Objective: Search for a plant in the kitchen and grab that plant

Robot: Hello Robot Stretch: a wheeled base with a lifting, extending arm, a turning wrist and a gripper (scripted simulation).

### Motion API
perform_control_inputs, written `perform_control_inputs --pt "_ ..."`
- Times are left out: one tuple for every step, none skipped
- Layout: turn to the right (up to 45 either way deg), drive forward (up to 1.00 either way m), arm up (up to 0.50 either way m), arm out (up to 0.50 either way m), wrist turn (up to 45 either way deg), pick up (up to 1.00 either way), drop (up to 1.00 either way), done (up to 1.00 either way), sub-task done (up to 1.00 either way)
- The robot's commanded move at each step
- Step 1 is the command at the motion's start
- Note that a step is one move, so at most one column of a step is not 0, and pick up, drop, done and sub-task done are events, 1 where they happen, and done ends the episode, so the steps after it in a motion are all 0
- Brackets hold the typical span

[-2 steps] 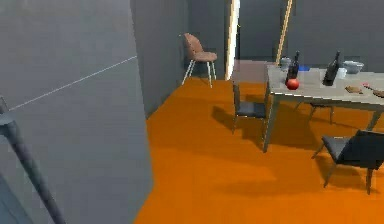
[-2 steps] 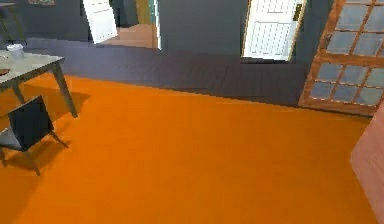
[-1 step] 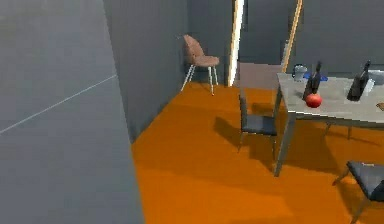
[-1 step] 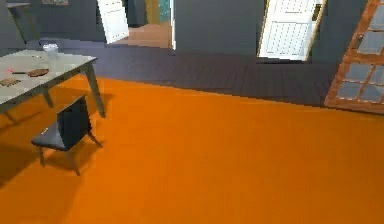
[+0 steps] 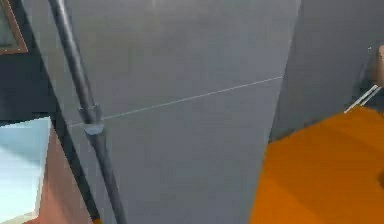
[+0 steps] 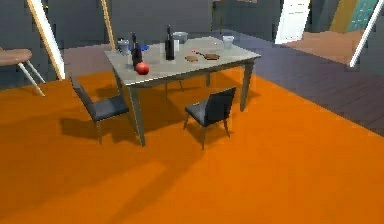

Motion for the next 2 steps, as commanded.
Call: perform_control_inputs --pt "-27.0 0.0 0.0 0.0 0.0 0.0 0.0 0.0 0.0" --pt "0.0 0.35 0.0 0.0 0.0 0.0 0.0 0.0 0.0"
